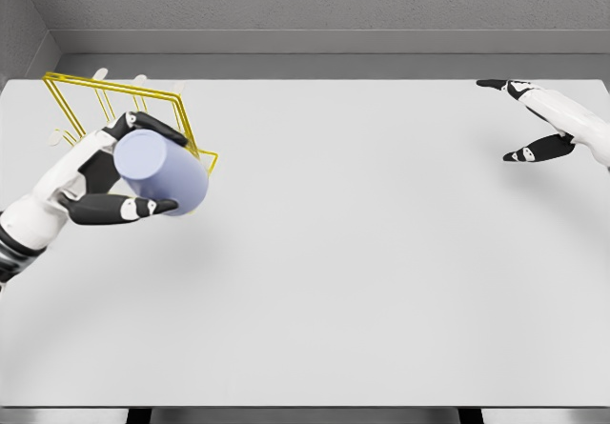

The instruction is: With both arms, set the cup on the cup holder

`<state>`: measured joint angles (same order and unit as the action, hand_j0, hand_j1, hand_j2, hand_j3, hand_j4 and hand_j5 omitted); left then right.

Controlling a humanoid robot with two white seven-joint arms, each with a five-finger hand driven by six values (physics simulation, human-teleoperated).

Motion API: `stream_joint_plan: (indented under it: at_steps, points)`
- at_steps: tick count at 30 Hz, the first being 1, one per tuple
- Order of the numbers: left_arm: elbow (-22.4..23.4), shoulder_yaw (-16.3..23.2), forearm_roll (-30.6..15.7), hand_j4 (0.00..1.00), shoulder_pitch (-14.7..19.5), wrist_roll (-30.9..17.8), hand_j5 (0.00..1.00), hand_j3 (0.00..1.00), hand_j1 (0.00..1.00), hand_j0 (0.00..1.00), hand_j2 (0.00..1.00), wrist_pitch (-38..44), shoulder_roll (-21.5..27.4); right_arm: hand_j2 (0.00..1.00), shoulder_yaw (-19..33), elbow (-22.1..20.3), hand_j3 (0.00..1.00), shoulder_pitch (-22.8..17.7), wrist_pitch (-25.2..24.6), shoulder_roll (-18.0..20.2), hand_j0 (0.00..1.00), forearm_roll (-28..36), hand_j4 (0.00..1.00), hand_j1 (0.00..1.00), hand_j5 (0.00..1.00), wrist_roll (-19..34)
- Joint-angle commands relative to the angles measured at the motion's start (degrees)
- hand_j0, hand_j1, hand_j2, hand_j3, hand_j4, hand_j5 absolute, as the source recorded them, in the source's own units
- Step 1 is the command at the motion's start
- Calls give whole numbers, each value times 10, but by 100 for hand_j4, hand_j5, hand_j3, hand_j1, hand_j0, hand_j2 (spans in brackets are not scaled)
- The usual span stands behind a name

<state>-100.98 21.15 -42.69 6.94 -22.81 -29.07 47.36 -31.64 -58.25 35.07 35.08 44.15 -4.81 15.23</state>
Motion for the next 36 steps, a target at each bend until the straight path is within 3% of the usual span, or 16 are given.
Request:
stream_joint_plan:
  at_steps: [1,7,18,36]
  points:
    - [-1,-11,-22,32,0,0,32,32,32,32,32,-23,19,100,1,0,100,0,-1,1,100,4,100,100,100,0]
    - [-1,-22,-34,32,2,0,32,32,32,32,32,-23,43,100,1,0,100,0,-1,1,100,4,100,100,100,0]
    - [9,-23,-35,32,18,0,32,32,32,32,32,-6,43,100,1,0,100,0,-1,1,100,4,100,100,100,0]
    - [89,-30,-35,32,70,2,32,32,32,32,32,31,27,100,1,-1,100,0,-1,1,100,3,100,100,100,0]
